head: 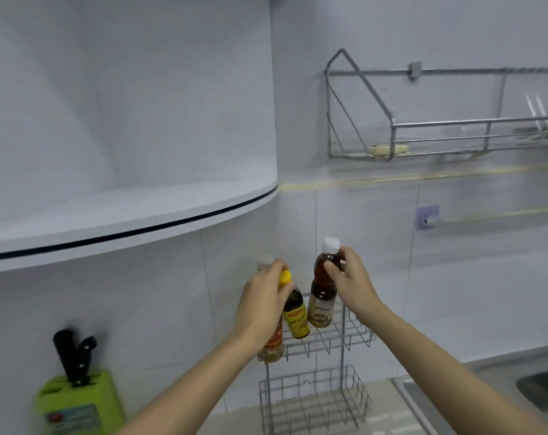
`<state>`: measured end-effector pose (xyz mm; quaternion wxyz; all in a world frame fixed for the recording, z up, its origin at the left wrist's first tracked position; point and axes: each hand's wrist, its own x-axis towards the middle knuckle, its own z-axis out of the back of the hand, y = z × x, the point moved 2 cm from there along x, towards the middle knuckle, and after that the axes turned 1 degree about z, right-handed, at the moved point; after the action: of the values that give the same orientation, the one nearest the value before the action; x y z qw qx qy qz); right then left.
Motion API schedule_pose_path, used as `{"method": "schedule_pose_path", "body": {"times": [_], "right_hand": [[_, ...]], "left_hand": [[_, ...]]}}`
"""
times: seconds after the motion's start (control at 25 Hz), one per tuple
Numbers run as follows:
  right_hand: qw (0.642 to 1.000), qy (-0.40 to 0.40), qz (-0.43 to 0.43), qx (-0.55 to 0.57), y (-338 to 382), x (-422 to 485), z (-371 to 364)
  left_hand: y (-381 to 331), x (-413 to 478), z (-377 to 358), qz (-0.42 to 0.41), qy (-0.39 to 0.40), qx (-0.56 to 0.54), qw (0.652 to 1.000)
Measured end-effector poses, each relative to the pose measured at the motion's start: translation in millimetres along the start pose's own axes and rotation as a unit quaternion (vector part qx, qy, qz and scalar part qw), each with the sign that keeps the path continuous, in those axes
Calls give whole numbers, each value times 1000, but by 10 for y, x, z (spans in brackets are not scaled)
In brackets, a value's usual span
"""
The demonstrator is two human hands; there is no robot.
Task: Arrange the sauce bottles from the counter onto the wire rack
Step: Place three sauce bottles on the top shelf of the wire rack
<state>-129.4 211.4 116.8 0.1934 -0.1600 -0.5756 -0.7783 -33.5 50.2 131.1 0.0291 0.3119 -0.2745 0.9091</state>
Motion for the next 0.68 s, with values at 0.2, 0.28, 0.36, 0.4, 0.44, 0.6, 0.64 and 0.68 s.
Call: {"method": "schedule_pose_path", "body": {"times": [0.2,0.28,0.36,0.4,0.44,0.6,0.64,0.68], "right_hand": [[986,80,-92,118,-430,-109,-155],[981,127,-85,120,-496,-120,-171],[977,156,-83,120,-486,-110,-190],[977,159,-87,116,-483,-107,-210],[978,157,-90,103,-470,-117,-224],[985,150,-86,-4,-455,-213,-250],[985,149,-85,-14,-457,-236,-254],[985,148,-84,-22,-450,-248,-254]], "left_hand": [[-8,55,-260,-14,51,68,996],[-5,103,-319,0,47,73,996],[-17,137,-358,9,40,73,996],[-25,144,-355,8,35,73,997],[-38,149,-347,7,32,73,997],[-71,154,-326,-14,26,67,997],[-71,165,-329,-17,29,72,997],[-66,185,-336,-18,35,79,996]]}}
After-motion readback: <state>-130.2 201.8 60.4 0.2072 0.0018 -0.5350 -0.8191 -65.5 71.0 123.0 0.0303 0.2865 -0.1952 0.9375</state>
